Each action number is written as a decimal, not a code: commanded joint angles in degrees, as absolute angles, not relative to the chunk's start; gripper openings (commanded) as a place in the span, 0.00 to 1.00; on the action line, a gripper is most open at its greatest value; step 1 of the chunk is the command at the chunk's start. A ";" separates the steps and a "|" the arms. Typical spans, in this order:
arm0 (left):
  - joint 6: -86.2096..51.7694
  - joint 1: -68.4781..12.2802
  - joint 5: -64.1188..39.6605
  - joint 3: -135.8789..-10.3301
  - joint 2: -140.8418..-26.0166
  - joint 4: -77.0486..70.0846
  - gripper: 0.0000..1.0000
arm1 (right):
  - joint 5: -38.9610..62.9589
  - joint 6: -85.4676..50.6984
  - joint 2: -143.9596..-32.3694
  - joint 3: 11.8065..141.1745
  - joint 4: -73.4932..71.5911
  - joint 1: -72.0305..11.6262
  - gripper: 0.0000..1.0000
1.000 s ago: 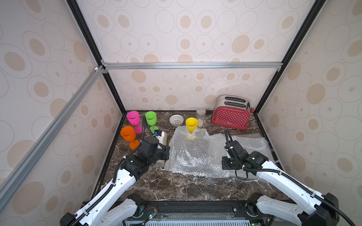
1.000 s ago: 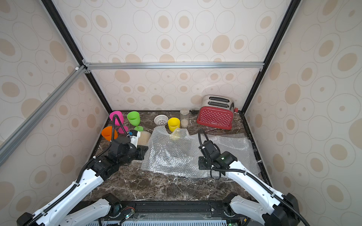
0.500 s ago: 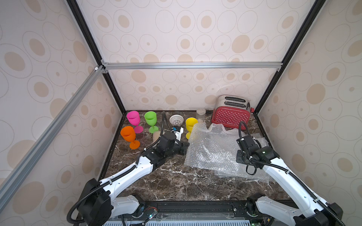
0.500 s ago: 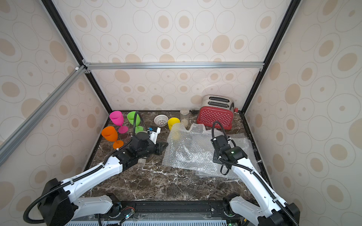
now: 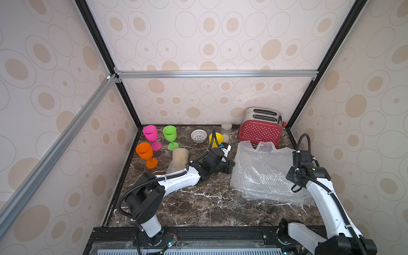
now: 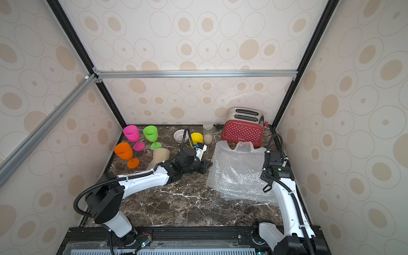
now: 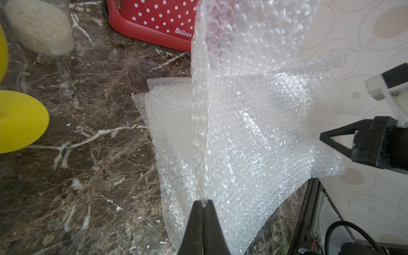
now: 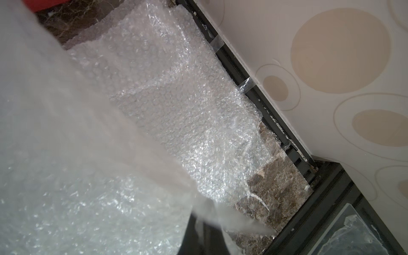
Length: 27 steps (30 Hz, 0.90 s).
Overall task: Unpack wine glasses from bubble wrap
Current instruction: Place the bubble wrap at the center of the board.
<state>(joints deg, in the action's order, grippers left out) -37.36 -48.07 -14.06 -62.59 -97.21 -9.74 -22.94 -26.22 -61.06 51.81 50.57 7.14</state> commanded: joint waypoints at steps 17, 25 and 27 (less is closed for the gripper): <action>-36.99 -48.60 -14.28 -66.51 -106.31 -8.17 0.23 | -22.17 -25.05 -70.95 49.47 45.26 10.28 0.45; -35.19 -48.46 -12.24 -67.59 -103.60 -3.74 0.53 | -20.66 -23.17 -62.97 53.93 49.04 10.44 0.68; -34.47 -48.26 -11.46 -67.59 -102.14 -2.55 0.58 | -20.45 -22.71 -61.51 55.78 50.29 10.46 0.71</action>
